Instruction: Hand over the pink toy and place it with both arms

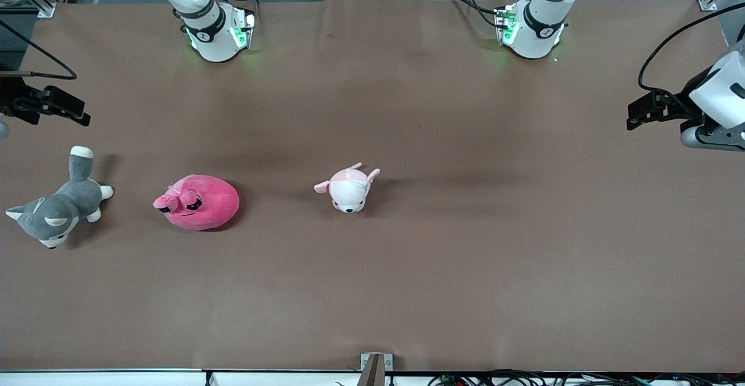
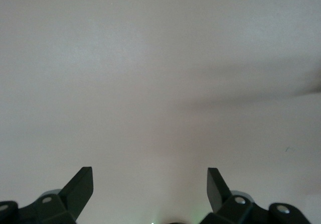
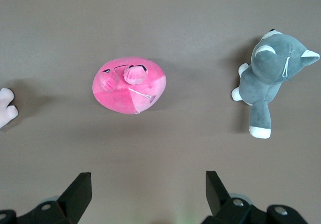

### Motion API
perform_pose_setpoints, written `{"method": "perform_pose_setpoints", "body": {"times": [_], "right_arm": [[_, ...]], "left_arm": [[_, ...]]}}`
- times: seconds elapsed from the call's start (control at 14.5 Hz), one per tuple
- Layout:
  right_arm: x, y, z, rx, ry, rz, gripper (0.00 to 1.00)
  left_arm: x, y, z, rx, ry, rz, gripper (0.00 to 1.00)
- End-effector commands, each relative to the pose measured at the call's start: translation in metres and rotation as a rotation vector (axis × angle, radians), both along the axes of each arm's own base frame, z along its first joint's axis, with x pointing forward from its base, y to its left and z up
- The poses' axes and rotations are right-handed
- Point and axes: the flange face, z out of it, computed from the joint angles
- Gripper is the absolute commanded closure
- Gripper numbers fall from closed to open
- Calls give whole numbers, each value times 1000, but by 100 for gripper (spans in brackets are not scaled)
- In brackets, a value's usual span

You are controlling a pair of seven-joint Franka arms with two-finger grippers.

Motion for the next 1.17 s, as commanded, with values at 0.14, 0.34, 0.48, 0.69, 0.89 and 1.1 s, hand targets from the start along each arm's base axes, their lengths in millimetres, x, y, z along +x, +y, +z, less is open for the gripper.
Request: {"method": "perform_pose_setpoints", "body": {"times": [0.14,0.34,0.48,0.69,0.89,1.1], "right_arm": [[-24,6,21,-3,-34,15,0],[-30,4,28,-1,-36,10,0],[-30,5,27,5,-36,12,0],[-30,4,28,5,-41,9,0],[-29,6,28,10,-44,12,0],[-29,8,28,10,-43,15,0]], "left_arm": [[-6,4,5,10,-4,-13,0],[-6,5,5,10,-4,-11,0],[-6,4,4,9,-3,-8,0],[-4,4,10,8,-18,4,0],[-4,14,23,-2,-44,18,0],[-9,17,45,-4,-74,29,0]]}}
